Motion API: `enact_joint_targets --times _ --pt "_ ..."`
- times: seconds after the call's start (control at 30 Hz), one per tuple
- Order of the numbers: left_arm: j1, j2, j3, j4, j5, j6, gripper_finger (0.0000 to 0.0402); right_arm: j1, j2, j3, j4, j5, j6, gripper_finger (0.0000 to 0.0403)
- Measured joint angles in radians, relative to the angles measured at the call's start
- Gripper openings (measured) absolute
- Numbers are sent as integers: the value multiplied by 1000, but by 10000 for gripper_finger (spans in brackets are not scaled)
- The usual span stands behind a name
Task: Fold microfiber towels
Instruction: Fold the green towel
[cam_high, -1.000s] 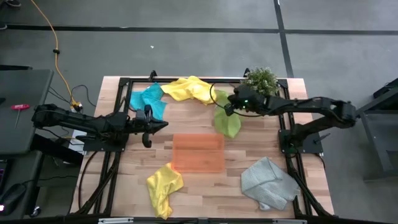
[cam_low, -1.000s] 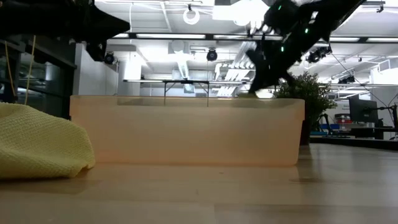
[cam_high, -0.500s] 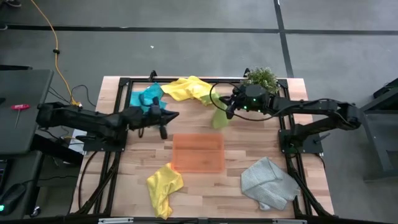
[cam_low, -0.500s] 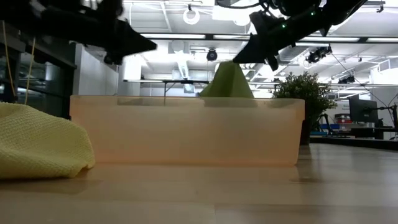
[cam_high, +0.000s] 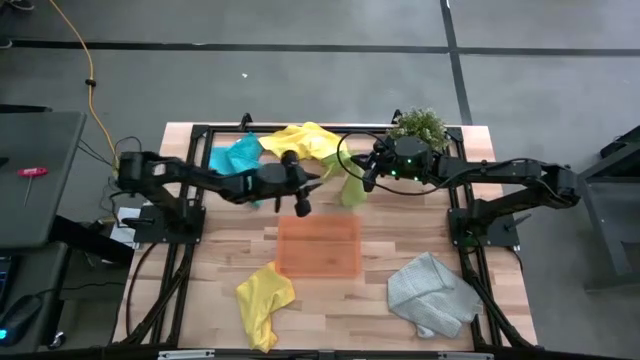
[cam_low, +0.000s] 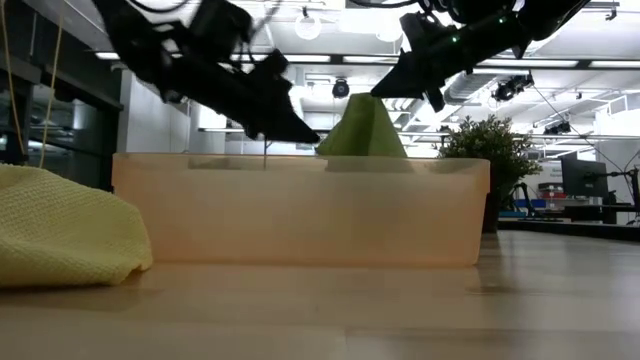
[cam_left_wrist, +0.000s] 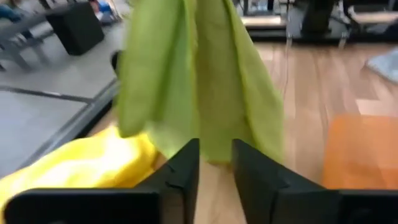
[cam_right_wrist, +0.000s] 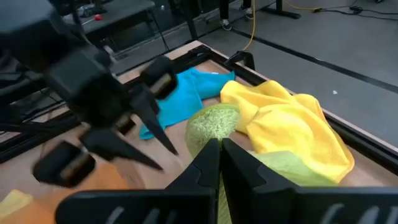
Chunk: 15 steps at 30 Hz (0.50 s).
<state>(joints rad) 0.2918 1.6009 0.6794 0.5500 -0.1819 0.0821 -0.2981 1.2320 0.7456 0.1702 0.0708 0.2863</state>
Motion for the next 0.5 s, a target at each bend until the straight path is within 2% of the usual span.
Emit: enact_joint_targets --times 0.23,0.5 --pt "32 145 121 1 38 -22 159 0 0 0 0 -2 0 0" --pt "57 199 170 -45 56 -28 169 0 0 0 0 -10 -8 0"
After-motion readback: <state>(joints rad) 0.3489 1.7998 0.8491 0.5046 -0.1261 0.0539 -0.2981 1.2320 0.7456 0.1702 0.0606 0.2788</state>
